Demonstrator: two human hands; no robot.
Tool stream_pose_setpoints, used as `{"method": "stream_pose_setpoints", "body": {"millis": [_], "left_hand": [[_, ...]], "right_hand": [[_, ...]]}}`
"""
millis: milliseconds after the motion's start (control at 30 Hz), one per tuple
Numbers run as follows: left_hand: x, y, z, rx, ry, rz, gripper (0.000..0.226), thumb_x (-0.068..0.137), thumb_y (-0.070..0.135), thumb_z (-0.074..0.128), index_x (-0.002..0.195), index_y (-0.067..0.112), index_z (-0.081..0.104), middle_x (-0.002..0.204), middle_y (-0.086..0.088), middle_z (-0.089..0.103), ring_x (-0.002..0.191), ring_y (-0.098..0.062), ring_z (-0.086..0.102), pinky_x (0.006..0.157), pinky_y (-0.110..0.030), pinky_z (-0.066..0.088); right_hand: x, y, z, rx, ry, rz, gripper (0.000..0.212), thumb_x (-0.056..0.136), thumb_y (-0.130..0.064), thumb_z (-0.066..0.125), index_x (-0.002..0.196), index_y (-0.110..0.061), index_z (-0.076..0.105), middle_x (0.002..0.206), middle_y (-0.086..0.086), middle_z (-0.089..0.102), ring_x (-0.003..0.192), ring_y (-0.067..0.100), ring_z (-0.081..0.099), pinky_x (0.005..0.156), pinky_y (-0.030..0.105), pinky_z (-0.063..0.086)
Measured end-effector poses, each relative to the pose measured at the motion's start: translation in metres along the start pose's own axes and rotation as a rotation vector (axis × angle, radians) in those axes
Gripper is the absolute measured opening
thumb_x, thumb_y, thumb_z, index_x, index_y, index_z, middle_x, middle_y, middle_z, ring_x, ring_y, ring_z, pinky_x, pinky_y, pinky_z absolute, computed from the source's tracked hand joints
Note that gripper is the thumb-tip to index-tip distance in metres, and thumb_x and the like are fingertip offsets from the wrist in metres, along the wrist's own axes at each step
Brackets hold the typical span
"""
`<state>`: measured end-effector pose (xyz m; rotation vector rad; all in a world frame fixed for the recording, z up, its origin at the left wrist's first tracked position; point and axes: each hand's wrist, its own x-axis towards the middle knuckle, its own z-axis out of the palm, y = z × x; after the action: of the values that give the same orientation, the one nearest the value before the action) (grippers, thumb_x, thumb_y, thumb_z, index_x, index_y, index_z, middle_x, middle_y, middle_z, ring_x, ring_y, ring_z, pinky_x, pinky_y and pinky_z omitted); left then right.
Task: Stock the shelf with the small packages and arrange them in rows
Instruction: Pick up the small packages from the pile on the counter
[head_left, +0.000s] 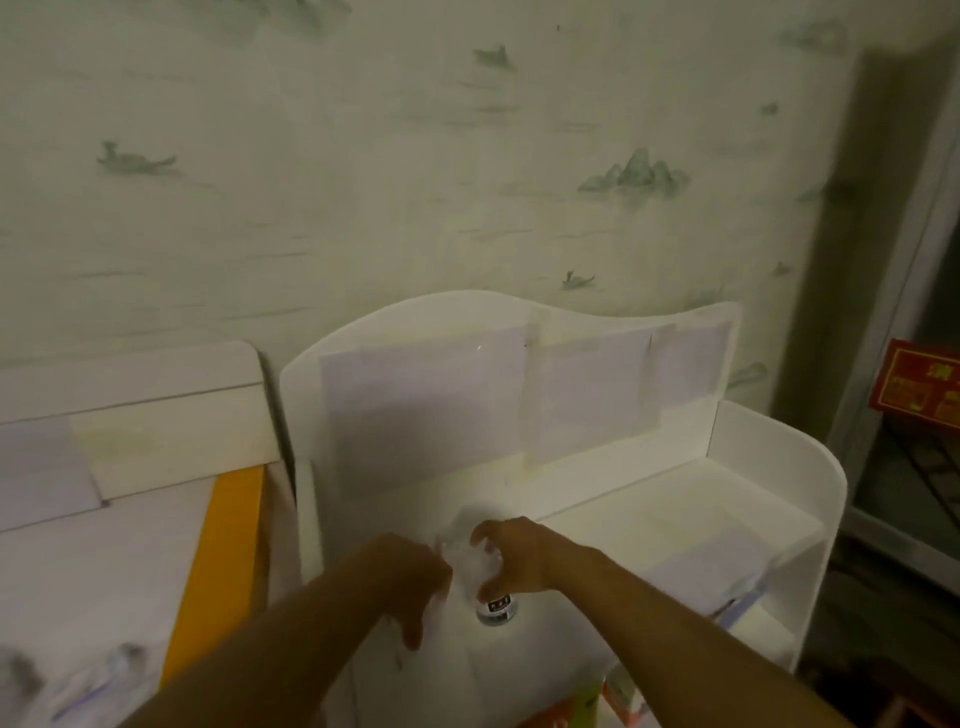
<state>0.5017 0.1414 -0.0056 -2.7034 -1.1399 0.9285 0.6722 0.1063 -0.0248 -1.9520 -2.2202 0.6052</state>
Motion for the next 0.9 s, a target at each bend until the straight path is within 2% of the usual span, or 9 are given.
{"method": "stream_pose_setpoints", "body": {"millis": [200,333,500,600,733,900], "left_hand": [[-0.005,0.006,0.004,-0.084,-0.097,-0.107,0.074,0.080,0.039,0.073,0.142,0.025,0.035,0.141,-0.009,0.043,0.127,-0.031,0.047,0.104,-0.041,0.038],[-0.004,0.015,0.016,-0.172,-0.137,-0.183,0.075,0.081,0.040,0.071,0.144,0.025,0.032,0.141,-0.008,0.046,0.125,-0.029,0.049,0.102,-0.038,0.041],[-0.003,0.023,0.030,-0.206,-0.008,-0.260,0.078,0.079,0.045,0.070,0.144,0.026,0.031,0.139,-0.004,0.048,0.122,-0.026,0.052,0.098,-0.038,0.045],[0.004,0.021,0.028,-0.211,0.069,-0.274,0.080,0.081,0.046,0.067,0.146,0.025,0.026,0.141,-0.005,0.043,0.123,-0.029,0.050,0.098,-0.041,0.045],[0.012,0.018,0.026,-0.147,0.117,-0.288,0.073,0.082,0.041,0.067,0.143,0.023,0.031,0.140,-0.007,0.043,0.120,-0.030,0.052,0.095,-0.043,0.046],[0.025,0.017,0.026,-0.015,0.196,-0.358,0.063,0.085,0.033,0.062,0.140,0.017,0.035,0.142,-0.012,0.038,0.114,-0.035,0.054,0.091,-0.044,0.044]], "right_hand": [[0.027,0.014,0.023,-0.019,-0.101,-0.110,0.077,0.077,-0.037,0.077,0.142,-0.026,0.037,0.140,0.002,0.048,0.127,0.022,0.045,0.103,0.034,0.039],[0.036,0.022,0.041,-0.031,-0.129,-0.153,0.079,0.077,-0.038,0.077,0.143,-0.027,0.035,0.141,0.003,0.046,0.127,0.024,0.045,0.104,0.038,0.041],[0.041,0.030,0.052,-0.031,-0.137,-0.202,0.084,0.076,-0.040,0.076,0.146,-0.026,0.031,0.142,0.005,0.046,0.126,0.024,0.048,0.101,0.037,0.044],[0.046,0.037,0.051,-0.058,-0.127,-0.214,0.081,0.076,-0.041,0.076,0.144,-0.023,0.035,0.139,0.007,0.048,0.124,0.026,0.049,0.100,0.038,0.045],[0.053,0.045,0.051,-0.085,-0.133,-0.251,0.073,0.077,-0.039,0.074,0.139,-0.018,0.041,0.138,0.009,0.049,0.124,0.028,0.049,0.096,0.035,0.043],[0.063,0.054,0.051,-0.098,-0.046,-0.244,0.073,0.077,-0.037,0.072,0.141,-0.034,0.035,0.146,0.004,0.038,0.129,0.028,0.043,0.105,0.040,0.041]]}}
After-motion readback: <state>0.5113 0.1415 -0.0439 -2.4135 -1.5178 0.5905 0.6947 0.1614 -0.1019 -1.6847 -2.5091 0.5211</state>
